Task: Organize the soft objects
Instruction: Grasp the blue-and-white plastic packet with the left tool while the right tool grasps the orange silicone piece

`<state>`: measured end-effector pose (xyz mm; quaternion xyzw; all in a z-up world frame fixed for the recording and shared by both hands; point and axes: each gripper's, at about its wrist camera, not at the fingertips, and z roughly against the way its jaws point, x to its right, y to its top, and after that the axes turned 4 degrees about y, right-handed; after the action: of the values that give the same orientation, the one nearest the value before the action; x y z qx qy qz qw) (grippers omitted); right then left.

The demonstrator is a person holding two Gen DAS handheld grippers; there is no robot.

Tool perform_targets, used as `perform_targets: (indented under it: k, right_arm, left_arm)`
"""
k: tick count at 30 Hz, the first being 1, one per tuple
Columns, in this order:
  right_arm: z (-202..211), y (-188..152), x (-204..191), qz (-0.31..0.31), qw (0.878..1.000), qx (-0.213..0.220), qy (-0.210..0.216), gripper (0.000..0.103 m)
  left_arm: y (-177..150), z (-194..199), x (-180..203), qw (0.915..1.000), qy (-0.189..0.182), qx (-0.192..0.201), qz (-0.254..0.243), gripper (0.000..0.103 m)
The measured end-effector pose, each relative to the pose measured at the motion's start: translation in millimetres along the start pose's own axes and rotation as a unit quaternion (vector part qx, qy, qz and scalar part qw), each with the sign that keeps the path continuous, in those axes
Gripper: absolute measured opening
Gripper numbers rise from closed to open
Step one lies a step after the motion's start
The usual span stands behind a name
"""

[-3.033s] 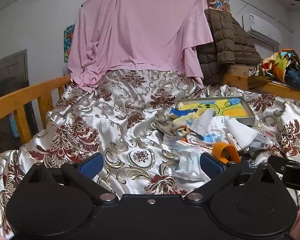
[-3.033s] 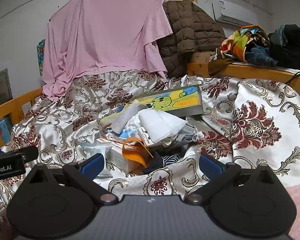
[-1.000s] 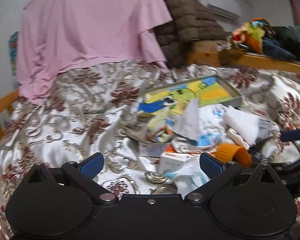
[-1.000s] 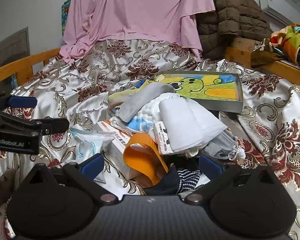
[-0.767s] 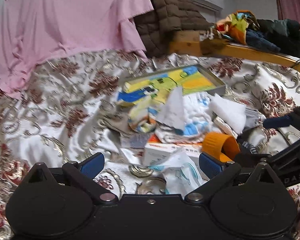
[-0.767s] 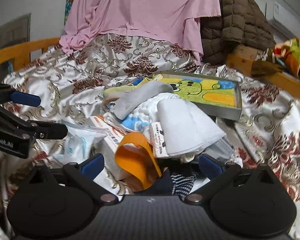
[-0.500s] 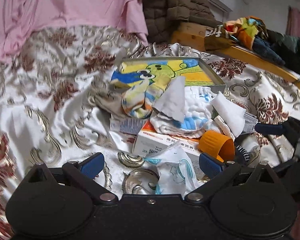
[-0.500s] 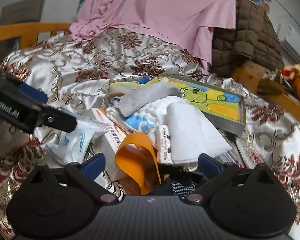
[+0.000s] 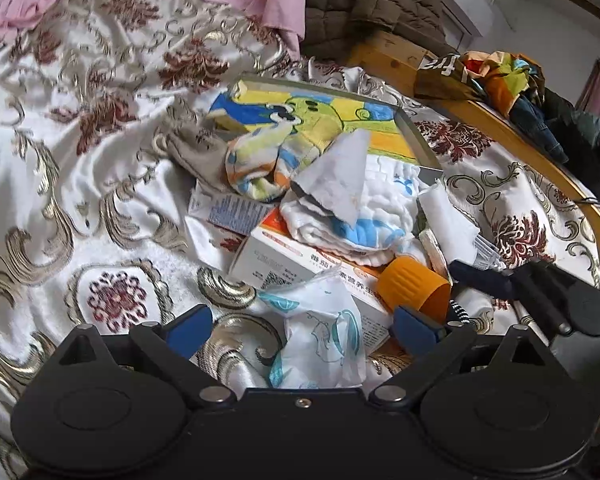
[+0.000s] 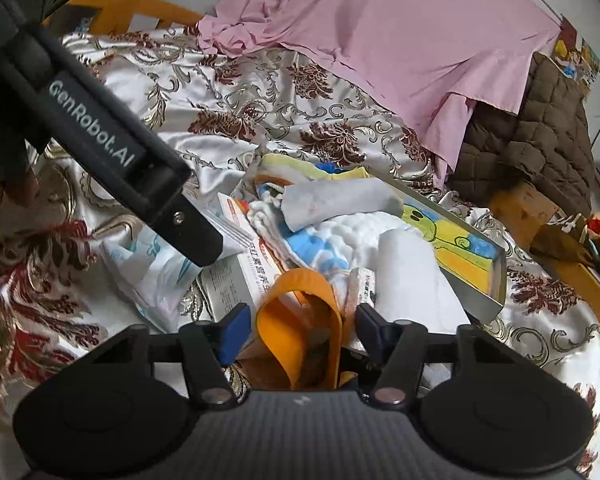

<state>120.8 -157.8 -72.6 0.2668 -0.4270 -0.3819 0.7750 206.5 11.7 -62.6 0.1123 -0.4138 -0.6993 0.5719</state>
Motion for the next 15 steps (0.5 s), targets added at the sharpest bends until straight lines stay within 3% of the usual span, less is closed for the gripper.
perform_targets:
  k: [6,8,12,15]
  right_arm:
    - [-4,-2,-6,0.023,1.000,0.005,-0.008,0.054]
    - [-4,-3,-8,0.032,0.999,0.009,-0.005,0.047]
    - [-3,-6,-16,0.057,0.998,0.014,-0.012,0.044]
    - [-3,-6,-16,0.055,0.998,0.014,-0.005,0.038]
  left_arm:
    - [-2,-8,1,0.9998,-0.011,-0.010,0.014,0.088]
    - [-3,-10,0,0.9995,-0.016,-0.016,0.024,0.075]
    - [-7,-12,-2,0.9984,-0.027,-0.021,0.045,0.066]
    - [-11,-15,-3,0.9975,-0.034,-0.029,0.056,0.051]
